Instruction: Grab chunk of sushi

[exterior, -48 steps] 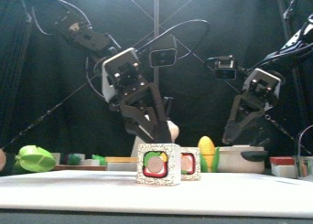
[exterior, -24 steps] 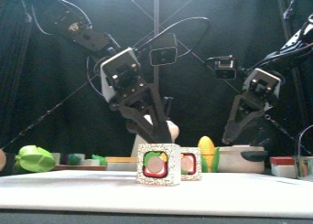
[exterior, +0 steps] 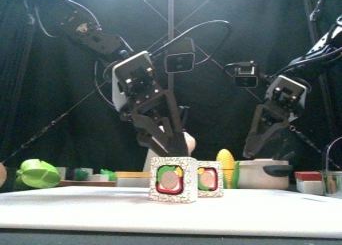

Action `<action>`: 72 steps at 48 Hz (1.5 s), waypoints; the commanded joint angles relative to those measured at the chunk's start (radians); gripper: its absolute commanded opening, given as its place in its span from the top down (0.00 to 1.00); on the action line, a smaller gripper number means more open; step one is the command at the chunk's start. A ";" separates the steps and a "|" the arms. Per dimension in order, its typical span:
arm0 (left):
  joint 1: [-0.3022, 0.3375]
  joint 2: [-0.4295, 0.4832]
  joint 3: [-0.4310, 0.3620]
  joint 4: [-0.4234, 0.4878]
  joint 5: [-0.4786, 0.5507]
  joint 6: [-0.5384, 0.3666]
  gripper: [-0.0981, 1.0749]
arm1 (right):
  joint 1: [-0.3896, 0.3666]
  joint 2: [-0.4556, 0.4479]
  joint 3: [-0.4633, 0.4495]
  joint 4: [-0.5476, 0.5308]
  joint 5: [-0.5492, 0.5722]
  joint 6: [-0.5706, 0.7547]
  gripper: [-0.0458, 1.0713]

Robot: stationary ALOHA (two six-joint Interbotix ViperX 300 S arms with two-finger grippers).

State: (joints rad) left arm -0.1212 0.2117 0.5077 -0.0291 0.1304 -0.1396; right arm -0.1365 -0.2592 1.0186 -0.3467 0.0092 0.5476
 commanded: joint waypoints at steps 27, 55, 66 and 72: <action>-0.005 0.032 -0.077 -0.052 -0.003 0.003 0.05 | 0.002 -0.008 -0.026 -0.002 -0.003 0.002 0.27; -0.002 0.069 -0.103 0.012 0.032 0.002 0.22 | 0.002 -0.008 -0.026 -0.002 -0.003 0.000 0.27; -0.002 0.035 -0.103 0.014 0.060 0.003 0.28 | 0.003 -0.008 -0.025 -0.002 -0.003 0.000 0.27; -0.005 -0.002 -0.101 0.018 0.095 0.003 0.28 | 0.002 -0.008 -0.025 -0.002 -0.003 0.000 0.27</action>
State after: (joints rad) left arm -0.1243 0.2669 0.4295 -0.0169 0.2102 -0.1381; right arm -0.1350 -0.2546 1.0140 -0.3482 0.0092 0.5476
